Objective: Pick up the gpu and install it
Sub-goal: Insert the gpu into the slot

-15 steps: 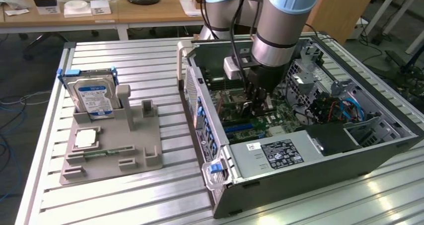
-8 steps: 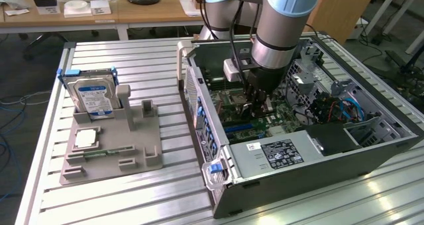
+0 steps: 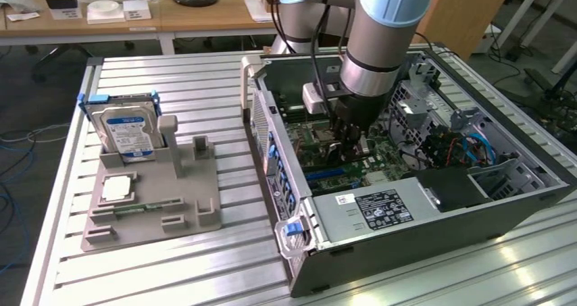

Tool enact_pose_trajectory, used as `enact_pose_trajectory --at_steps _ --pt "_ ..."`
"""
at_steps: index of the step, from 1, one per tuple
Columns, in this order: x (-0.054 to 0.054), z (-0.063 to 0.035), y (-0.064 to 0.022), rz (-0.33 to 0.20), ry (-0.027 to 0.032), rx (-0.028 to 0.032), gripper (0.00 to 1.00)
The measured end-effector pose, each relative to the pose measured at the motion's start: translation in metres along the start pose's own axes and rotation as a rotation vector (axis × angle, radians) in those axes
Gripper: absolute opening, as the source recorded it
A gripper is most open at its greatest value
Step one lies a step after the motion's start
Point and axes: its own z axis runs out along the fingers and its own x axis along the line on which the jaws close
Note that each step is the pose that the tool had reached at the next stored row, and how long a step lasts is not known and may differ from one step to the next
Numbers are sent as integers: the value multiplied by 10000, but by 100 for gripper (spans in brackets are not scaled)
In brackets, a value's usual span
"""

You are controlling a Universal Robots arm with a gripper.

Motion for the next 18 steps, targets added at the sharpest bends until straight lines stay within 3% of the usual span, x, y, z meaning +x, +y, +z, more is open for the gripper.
enact_pose_trajectory --at_steps 18 --pt "50 80 53 1 0 0 28"
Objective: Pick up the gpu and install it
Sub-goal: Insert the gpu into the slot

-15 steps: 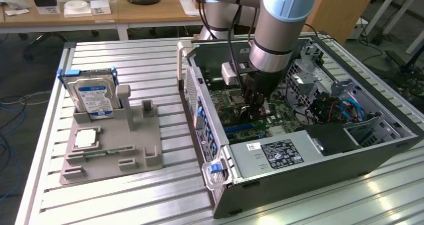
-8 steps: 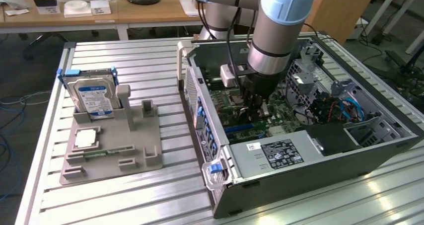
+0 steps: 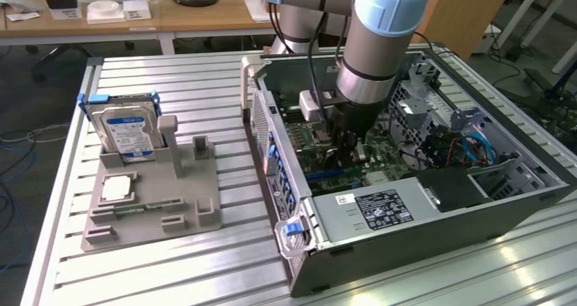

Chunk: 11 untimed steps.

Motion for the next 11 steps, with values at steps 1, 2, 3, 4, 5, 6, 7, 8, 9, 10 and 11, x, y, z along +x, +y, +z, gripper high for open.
enact_pose_trajectory --at_steps 1,2,3,4,5,6,7,8,9,10,11 --pt "0 3 2 1 0 1 28" --pt "1 4 7 1 1 0 28" --pt "1 7 13 0 1 0 28" --pt "0 10 20 -1 1 0 28" --pt "0 12 25 -1 2 0 28" --pt "0 16 25 -2 1 0 28" --pt "-1 20 26 -3 -3 -1 28" --pt "-1 23 26 -3 -11 -1 28" --pt "-1 25 27 -1 -15 -1 28" --pt "-1 25 28 -1 -16 -1 28" --pt "-1 27 29 0 -19 -2 28"
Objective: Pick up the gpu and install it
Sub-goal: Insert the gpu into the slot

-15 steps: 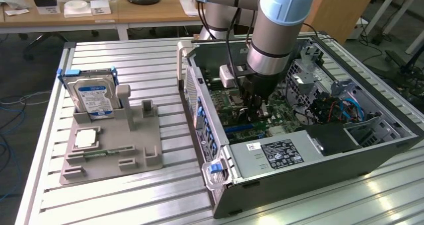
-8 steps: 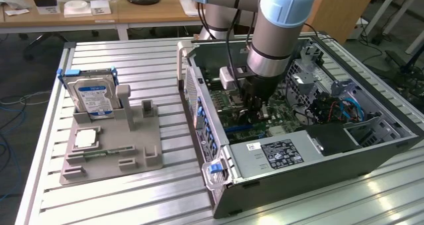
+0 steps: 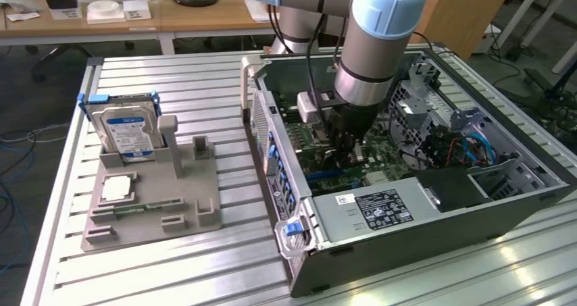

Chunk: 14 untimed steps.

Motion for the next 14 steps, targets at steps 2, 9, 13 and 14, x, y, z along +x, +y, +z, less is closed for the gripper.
enact_pose_trajectory --at_steps 2,9,13,14 --pt "0 8 2 1 -40 1 28" --pt "0 15 3 6 -173 -3 28" --pt "43 13 6 5 -158 -4 28" --pt "53 13 7 6 -150 -2 28"
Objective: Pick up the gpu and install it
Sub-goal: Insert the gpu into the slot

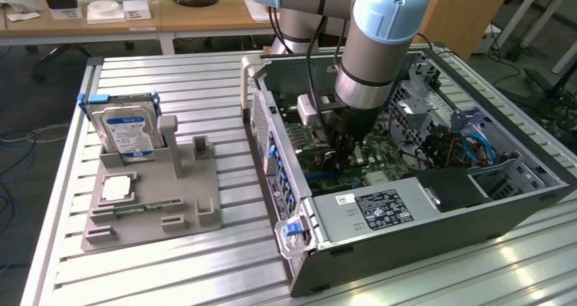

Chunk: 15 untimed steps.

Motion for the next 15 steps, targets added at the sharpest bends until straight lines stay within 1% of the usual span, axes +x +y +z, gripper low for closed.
enact_pose_trajectory --at_steps 6,9,11,13,15 --pt "6 5 1 1 21 1 28" --pt "0 16 2 20 90 4 28" --pt "-10 24 3 37 126 4 28" --pt "-37 37 4 49 139 4 28" --pt "-43 42 4 49 137 6 28"
